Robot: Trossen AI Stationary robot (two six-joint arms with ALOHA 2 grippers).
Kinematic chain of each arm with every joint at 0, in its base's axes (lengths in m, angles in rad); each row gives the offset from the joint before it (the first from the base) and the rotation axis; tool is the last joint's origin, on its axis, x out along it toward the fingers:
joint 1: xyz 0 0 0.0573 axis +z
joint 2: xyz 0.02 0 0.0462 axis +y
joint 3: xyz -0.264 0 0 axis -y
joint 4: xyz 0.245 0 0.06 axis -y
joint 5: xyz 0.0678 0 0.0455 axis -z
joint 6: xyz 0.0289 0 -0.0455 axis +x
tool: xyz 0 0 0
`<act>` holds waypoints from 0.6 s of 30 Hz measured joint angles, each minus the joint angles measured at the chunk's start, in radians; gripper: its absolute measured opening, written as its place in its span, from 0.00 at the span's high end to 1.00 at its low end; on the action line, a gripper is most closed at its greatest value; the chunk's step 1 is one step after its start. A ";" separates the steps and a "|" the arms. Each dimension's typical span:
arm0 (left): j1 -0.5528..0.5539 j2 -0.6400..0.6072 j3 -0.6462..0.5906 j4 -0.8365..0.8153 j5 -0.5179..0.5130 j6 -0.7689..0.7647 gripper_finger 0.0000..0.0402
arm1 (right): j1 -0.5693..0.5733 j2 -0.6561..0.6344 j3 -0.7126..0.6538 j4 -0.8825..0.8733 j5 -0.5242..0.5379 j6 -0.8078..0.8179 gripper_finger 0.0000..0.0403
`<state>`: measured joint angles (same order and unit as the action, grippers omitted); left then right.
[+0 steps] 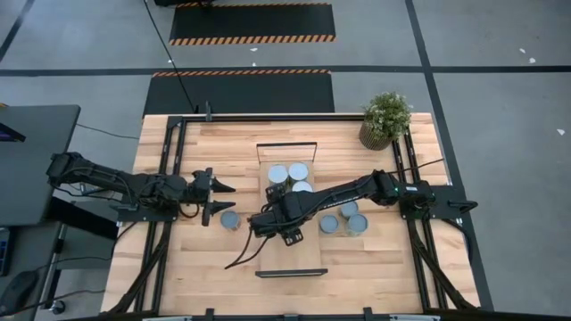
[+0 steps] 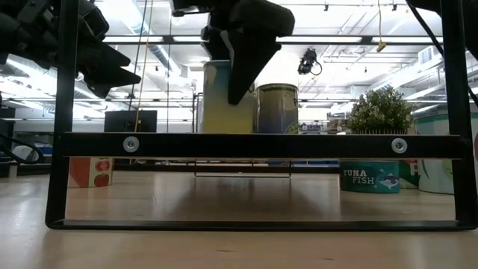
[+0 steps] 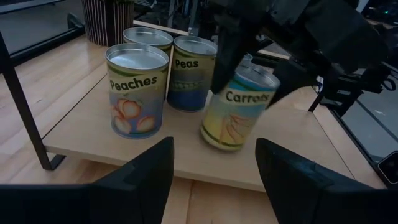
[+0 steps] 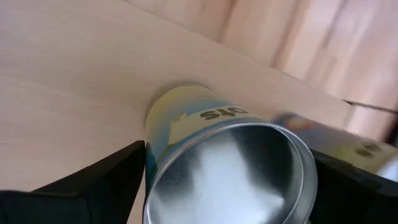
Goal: Pick and place cans onto a shelf
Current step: Put the canned carrots on the shelf
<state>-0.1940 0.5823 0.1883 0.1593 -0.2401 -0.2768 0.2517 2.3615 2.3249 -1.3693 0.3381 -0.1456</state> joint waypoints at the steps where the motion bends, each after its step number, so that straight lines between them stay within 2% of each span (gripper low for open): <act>1: 0.000 0.000 0.000 0.000 0.000 0.000 0.42 | -0.003 0.000 0.000 0.008 -0.019 -0.006 0.06; 5: 0.000 0.000 0.000 0.000 0.000 0.000 0.42 | -0.010 0.004 0.000 0.026 -0.094 -0.063 0.03; 8: 0.000 0.000 0.000 0.000 0.000 0.000 0.42 | -0.012 0.009 0.000 0.030 -0.103 -0.129 0.01; 15: 0.000 0.000 0.000 -0.001 0.000 0.000 0.42 | 0.010 0.000 0.000 0.047 0.008 -0.203 0.01; 18: 0.000 0.000 0.000 -0.001 0.000 0.000 0.42 | 0.029 -0.001 0.000 0.000 0.075 -0.216 0.01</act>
<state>-0.1940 0.5823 0.1886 0.1581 -0.2399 -0.2768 0.2804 2.3607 2.3249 -1.3690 0.4135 -0.3619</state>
